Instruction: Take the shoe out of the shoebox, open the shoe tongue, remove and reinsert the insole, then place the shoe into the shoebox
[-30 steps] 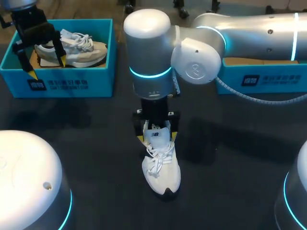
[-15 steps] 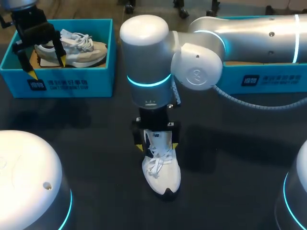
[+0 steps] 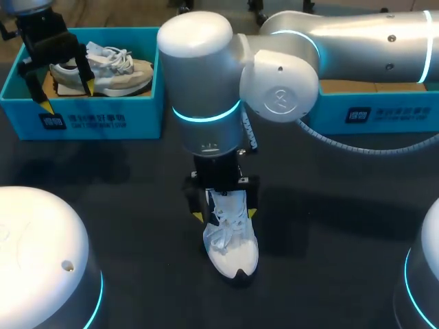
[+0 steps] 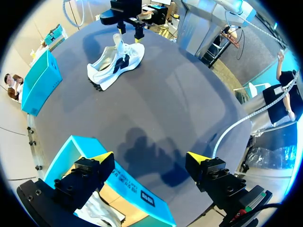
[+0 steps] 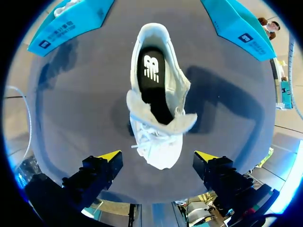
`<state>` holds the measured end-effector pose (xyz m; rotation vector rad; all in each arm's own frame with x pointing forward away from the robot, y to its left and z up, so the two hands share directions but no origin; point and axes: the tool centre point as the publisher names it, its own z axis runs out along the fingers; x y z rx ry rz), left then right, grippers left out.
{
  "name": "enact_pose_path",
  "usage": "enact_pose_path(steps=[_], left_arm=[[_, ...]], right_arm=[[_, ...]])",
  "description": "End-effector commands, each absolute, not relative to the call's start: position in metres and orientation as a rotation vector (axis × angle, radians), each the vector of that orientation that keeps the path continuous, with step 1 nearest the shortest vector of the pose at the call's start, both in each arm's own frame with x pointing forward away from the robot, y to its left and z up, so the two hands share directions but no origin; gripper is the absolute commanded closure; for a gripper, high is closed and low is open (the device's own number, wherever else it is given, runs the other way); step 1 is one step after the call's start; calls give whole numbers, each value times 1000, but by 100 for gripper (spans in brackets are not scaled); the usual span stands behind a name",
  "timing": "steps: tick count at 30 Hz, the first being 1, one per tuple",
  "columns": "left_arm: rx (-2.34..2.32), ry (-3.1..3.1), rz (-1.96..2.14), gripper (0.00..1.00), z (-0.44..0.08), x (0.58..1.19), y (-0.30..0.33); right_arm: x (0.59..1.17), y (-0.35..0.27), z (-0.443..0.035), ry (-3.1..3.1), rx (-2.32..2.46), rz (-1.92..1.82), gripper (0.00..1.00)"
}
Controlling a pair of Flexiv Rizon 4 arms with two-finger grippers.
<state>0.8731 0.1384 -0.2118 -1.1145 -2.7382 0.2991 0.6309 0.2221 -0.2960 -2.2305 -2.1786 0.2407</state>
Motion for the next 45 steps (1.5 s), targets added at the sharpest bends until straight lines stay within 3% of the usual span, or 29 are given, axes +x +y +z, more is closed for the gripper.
enact_pose_path(steps=[1, 9, 13, 34, 45], left_arm=[[-1115, -2736, 296, 0, -212, 874, 139], [-1115, -2736, 296, 0, -212, 874, 139], [-1115, -2736, 296, 0, -212, 874, 139], [-1115, -2736, 296, 0, -212, 874, 139], [-1115, -2736, 296, 0, -212, 874, 139]], right_arm=[[619, 226, -296, -2164, -2277, 226, 54], [624, 223, -292, -2231, -2248, 250, 61], [632, 219, -293, -2259, -2234, 245, 69], [703, 193, -336, -2402, -2037, 68, 71], [705, 214, -312, -2467, -2044, 165, 69]])
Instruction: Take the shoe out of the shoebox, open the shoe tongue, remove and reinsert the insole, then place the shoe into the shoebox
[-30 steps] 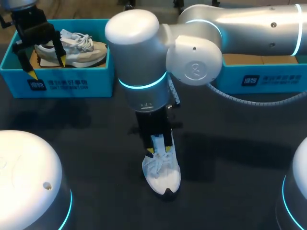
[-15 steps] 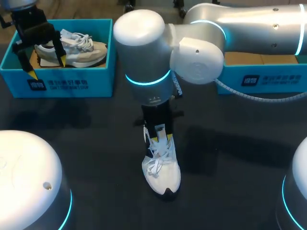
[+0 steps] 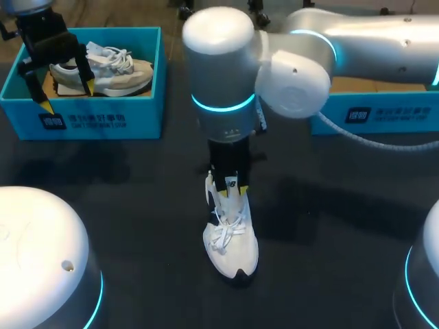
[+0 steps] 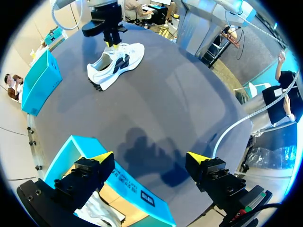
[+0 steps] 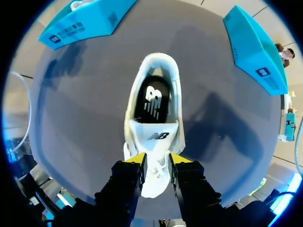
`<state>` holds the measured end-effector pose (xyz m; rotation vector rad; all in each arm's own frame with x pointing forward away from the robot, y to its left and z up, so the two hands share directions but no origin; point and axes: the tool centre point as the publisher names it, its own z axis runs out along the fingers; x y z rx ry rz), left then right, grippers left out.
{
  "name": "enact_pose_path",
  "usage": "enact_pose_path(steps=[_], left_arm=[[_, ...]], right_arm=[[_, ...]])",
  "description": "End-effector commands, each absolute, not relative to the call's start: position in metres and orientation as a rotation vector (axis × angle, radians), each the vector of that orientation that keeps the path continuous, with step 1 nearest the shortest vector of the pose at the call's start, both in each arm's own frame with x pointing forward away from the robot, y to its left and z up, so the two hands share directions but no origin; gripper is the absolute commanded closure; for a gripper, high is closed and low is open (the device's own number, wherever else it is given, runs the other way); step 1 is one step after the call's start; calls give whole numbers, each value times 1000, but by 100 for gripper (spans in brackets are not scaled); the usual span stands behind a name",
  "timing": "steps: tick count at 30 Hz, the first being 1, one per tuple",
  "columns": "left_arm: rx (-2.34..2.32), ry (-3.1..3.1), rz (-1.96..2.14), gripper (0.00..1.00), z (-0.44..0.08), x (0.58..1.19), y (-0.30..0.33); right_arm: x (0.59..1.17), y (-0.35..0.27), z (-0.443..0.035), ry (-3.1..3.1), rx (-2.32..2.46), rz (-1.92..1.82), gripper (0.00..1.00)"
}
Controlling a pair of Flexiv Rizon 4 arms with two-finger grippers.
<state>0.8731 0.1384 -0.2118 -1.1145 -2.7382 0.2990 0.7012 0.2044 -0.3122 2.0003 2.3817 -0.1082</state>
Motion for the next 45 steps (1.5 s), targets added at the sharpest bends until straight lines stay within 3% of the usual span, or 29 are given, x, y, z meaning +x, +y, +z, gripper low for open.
enact_pose_path(steps=[1, 10, 21, 24, 25, 26, 27, 32, 45], left_arm=[[-1115, -2736, 296, 0, -212, 874, 139], [-1115, -2736, 296, 0, -212, 874, 139], [-1115, -2736, 296, 0, -212, 874, 139], [-1115, -2736, 296, 0, -212, 874, 139], [-1115, -2736, 296, 0, -212, 874, 139], [-1115, -2736, 296, 0, -212, 874, 139], [-1115, -2736, 296, 0, -212, 874, 139], [-1115, -2736, 296, 0, -212, 874, 139], [-1115, -2736, 296, 0, -212, 874, 139]], right_arm=[[707, 213, -314, 2375, 1955, -147, 69], [731, 199, -346, 2445, 1915, -27, 67], [739, 197, -286, 2707, 1445, -70, 68], [748, 197, -275, 2888, 1050, -48, 52], [750, 197, -273, 2930, 930, -24, 25], [753, 195, -271, 2954, 880, -31, 4], [756, 194, -271, 3013, 745, -39, 0], [765, 197, -272, 3053, 25, 76, 0], [783, 206, -284, 3065, -137, -13, 0]])
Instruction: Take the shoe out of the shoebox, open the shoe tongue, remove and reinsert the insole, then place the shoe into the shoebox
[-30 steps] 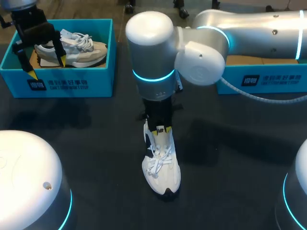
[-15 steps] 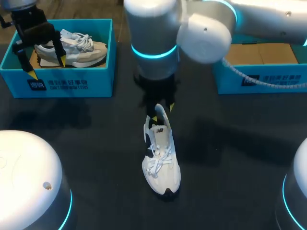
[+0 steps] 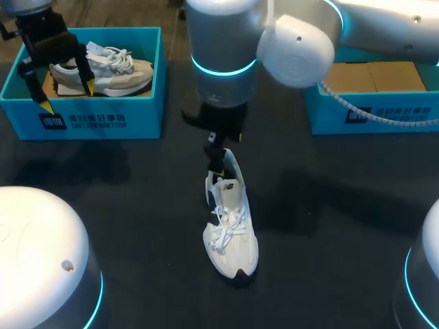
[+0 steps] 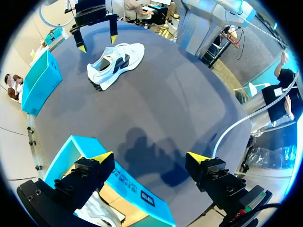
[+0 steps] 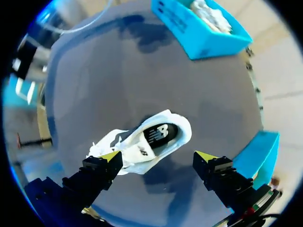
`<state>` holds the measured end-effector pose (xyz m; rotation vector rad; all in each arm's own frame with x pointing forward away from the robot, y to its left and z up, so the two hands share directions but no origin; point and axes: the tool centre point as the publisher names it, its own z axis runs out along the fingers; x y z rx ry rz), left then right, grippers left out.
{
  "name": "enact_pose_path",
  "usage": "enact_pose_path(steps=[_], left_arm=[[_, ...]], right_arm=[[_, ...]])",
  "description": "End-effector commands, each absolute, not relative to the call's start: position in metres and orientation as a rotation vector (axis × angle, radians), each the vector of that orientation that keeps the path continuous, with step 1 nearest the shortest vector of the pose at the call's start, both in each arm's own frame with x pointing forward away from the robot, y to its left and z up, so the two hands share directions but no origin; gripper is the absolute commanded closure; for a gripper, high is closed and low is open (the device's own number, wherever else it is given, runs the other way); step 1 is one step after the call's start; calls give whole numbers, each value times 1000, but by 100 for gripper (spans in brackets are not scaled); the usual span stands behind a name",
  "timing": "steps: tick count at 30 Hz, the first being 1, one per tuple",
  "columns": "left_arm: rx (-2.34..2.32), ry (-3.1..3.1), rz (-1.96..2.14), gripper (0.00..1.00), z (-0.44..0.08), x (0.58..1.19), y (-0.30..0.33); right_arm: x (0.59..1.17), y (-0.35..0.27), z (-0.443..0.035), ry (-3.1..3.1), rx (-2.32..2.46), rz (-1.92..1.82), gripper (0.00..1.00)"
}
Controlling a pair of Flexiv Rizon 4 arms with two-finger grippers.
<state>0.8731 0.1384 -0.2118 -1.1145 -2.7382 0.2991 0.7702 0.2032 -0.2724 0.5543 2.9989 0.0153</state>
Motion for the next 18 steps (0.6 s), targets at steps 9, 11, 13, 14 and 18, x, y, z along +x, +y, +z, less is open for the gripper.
enact_pose_path(steps=[9, 11, 13, 14, 18], left_arm=[[-1115, -2736, 296, 0, -212, 874, 139], [-1115, -2736, 296, 0, -212, 874, 139], [-1115, -2736, 296, 0, -212, 874, 139], [-1115, -2736, 296, 0, -212, 874, 139], [-1115, -2736, 296, 0, -212, 874, 139]], right_arm=[[814, 205, -304, 3038, -283, -26, 0], [818, 206, -308, 3050, -296, -36, 0], [822, 207, -313, 3074, -291, -73, 0], [823, 207, -315, 3074, -294, -76, 0], [829, 206, -328, 3089, -286, -78, 0]])
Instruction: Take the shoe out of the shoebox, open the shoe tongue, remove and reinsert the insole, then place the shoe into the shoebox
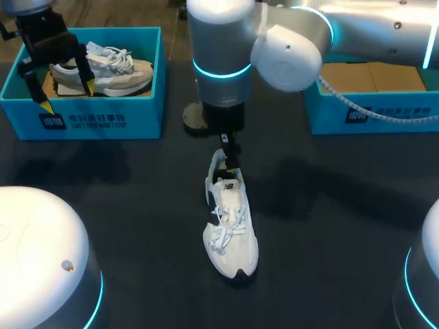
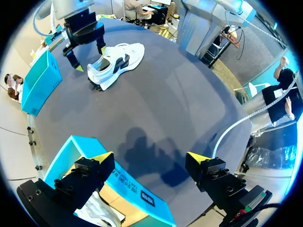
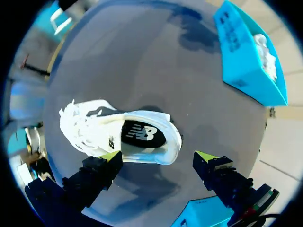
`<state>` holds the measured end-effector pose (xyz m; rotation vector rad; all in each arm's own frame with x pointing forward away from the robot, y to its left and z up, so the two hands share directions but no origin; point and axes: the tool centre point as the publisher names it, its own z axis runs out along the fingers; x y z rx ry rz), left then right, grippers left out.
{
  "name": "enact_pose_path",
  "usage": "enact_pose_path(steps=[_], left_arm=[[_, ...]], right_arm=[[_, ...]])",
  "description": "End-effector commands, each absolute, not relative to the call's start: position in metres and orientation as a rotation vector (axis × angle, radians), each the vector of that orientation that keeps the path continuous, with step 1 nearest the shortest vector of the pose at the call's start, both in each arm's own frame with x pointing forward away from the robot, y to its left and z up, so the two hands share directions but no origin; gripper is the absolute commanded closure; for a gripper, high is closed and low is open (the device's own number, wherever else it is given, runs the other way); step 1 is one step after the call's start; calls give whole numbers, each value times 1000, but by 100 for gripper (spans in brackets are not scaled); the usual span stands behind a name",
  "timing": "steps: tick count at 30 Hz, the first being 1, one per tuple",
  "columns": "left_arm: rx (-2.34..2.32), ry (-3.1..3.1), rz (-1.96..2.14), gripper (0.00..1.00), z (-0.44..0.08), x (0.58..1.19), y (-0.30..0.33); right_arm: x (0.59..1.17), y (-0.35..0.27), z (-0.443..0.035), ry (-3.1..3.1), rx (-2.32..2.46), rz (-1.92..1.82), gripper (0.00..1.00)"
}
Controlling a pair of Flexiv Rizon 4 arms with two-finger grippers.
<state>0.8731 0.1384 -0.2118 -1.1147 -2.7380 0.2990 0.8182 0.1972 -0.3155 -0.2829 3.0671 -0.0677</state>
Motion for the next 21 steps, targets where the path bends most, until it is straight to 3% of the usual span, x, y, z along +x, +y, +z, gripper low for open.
enact_pose_path(steps=[1, 20, 21], left_arm=[[-1115, -2736, 296, 0, -212, 874, 139], [-1115, -2736, 296, 0, -212, 874, 139], [-1115, -2736, 296, 0, -212, 874, 139]], right_arm=[[829, 206, -329, 3090, -283, -77, 0], [850, 198, -378, 3101, -202, 50, 0], [851, 199, -380, 3111, -188, 48, 6]])
